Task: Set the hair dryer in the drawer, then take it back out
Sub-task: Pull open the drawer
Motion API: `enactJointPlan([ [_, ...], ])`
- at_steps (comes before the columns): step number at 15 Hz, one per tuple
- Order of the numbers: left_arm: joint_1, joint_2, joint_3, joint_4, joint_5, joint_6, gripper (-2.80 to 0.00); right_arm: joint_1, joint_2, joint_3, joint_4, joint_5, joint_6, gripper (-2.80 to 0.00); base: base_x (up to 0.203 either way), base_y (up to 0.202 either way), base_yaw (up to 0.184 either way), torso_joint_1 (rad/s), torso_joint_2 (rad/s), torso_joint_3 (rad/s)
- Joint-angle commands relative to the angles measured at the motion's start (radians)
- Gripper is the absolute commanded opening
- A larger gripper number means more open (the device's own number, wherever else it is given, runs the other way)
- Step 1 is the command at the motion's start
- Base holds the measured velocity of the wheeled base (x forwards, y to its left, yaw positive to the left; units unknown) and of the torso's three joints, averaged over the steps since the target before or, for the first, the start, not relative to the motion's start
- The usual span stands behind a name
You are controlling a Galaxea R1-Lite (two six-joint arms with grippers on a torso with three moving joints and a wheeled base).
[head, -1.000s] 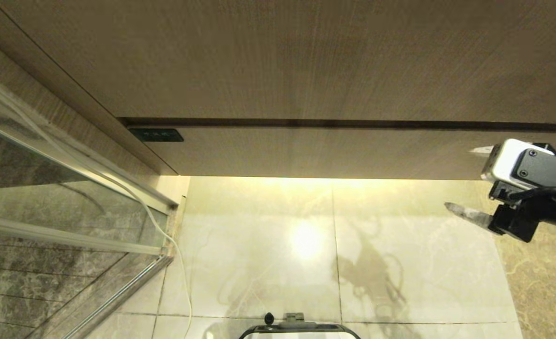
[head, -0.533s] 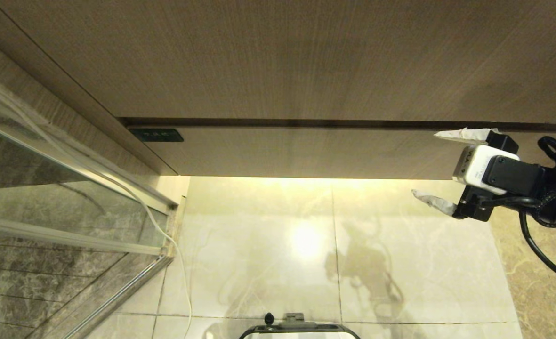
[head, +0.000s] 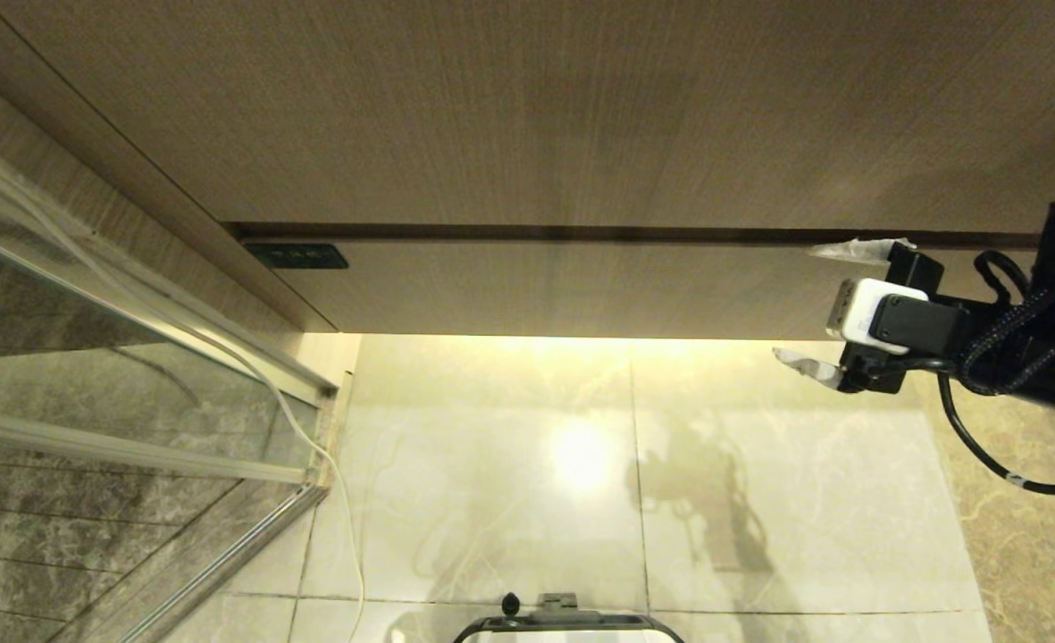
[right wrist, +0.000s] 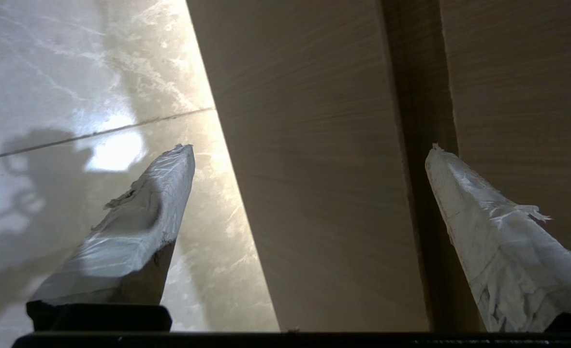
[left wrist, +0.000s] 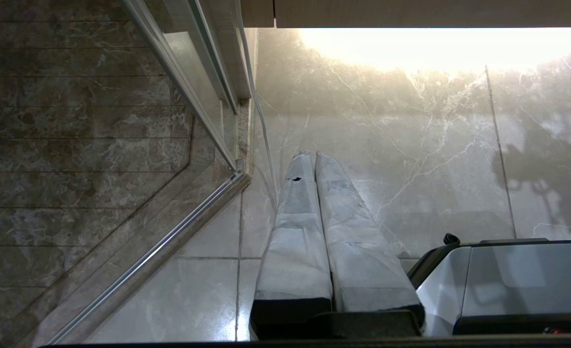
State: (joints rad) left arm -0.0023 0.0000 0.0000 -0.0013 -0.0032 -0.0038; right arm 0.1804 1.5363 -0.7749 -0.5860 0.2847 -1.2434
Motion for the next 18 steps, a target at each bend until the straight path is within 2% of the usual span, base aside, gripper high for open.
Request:
enactJointPlan([
  [1,0.001,0.0,0.0,0.0,0.0,-0.001,-2.8,-0.006,0.056,-0.05,-0.003,-0.001,-0.005,0.0,0.0,0.0,0.0,0.0,0.0,0.0],
  [8,-0.001,0.0,0.0,0.0,0.0,-0.001,-2.8,-0.025,0.158,-0.16,-0.003,-0.005,-0.005,0.0,0.0,0.0,0.0,0.0,0.0,0.0],
  [18,0.001,0.0,0.0,0.0,0.0,-0.001,-2.8,-0.033,0.216,-0.165,-0.048,-0.008,-0.004,0.0,0.0,0.0,0.0,0.0,0.0,0.0],
])
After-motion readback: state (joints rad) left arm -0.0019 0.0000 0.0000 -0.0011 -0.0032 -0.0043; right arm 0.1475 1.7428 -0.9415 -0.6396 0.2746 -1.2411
